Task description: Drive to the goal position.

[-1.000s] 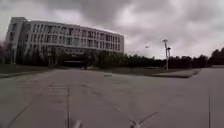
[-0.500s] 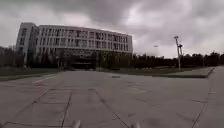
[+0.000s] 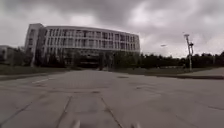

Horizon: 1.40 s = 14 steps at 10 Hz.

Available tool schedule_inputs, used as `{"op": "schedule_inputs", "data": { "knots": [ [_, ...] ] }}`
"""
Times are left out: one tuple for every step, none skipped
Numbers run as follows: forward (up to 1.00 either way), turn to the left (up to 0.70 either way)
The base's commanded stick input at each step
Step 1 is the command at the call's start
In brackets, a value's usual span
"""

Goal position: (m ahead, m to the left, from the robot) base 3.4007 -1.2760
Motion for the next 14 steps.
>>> {"op": "schedule_inputs", "data": {
  "knots": [
    [1.00,0.00],
    [1.00,0.00],
    [1.00,0.00],
    [1.00,0.00],
    [1.00,0.00],
    [1.00,0.00],
    [1.00,0.00],
    [1.00,0.00],
    [1.00,0.22],
    [1.00,0.01],
    [1.00,0.00],
    [1.00,0.00],
    [1.00,0.00],
    [1.00,0.00]
  ]
}}
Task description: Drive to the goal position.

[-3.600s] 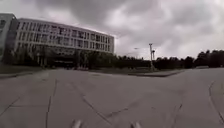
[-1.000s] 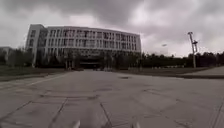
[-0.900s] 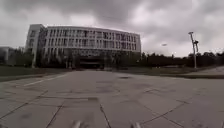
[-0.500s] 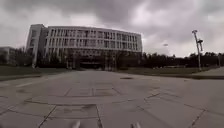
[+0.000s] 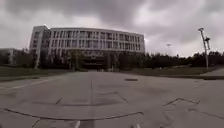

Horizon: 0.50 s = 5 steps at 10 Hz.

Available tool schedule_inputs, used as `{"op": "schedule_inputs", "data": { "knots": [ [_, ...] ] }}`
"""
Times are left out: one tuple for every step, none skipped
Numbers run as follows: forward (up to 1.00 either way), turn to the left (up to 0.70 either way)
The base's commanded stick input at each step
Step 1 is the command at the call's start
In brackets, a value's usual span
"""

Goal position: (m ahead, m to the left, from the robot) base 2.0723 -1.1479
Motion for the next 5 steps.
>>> {"op": "schedule_inputs", "data": {
  "knots": [
    [1.00,0.00],
    [1.00,0.00],
    [1.00,0.00],
    [1.00,0.00],
    [1.00,0.00]
  ]
}}
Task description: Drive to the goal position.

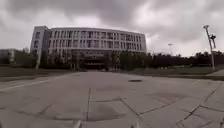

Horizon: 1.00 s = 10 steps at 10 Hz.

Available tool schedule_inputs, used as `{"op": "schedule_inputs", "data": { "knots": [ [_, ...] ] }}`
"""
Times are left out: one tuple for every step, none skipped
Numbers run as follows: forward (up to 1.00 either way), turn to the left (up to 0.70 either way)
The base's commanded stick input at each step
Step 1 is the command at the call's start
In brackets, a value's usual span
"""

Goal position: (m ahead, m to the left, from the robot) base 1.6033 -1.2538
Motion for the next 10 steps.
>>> {"op": "schedule_inputs", "data": {
  "knots": [
    [1.00,0.16],
    [1.00,0.37],
    [1.00,0.08],
    [1.00,0.00],
    [1.00,0.00],
    [1.00,0.00],
    [1.00,0.34],
    [1.00,0.00],
    [1.00,0.00],
    [1.00,0.00]
  ]
}}
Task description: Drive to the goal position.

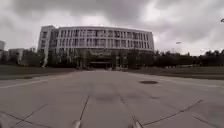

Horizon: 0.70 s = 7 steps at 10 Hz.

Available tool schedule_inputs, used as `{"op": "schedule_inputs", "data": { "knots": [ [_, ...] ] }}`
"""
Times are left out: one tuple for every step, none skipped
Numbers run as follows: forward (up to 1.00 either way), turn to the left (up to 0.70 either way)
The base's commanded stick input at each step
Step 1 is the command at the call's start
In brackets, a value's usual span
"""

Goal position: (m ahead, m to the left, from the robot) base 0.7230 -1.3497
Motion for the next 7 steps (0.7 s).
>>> {"op": "schedule_inputs", "data": {
  "knots": [
    [1.00,0.00],
    [1.00,0.00],
    [1.00,0.30],
    [1.00,0.40],
    [1.00,0.37],
    [1.00,0.13],
    [1.00,0.00]
  ]
}}
